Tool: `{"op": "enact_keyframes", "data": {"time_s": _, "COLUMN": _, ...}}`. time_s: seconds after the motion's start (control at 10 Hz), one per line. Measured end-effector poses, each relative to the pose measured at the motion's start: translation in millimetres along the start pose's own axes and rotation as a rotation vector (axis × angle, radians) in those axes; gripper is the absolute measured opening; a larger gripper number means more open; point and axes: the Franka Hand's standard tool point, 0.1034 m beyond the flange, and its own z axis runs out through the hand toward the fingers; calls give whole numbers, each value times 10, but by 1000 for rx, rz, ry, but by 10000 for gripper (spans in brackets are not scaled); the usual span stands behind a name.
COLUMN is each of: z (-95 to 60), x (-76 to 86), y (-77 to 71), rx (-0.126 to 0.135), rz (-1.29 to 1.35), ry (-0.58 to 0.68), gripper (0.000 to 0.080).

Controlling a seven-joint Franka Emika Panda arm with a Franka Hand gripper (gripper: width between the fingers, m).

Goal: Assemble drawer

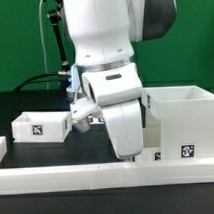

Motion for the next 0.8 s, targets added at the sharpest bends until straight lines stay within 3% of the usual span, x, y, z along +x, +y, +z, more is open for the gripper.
{"op": "enact_keyframes", "data": {"time_s": 0.4, "z": 18, "x": 15, "y": -3, "rx": -8, "rz": 5, "ry": -1, "gripper": 648}}
{"op": "enact_keyframes", "data": {"time_s": 0.6, "z": 12, "x": 14, "y": 40, "rx": -59, "rz": -69, "ry": -27, "gripper": 648}}
{"op": "enact_keyframes", "data": {"time_s": 0.8, "z": 20, "x": -6, "y": 37, "rx": -57, "rz": -65, "ry": -27, "gripper": 648}}
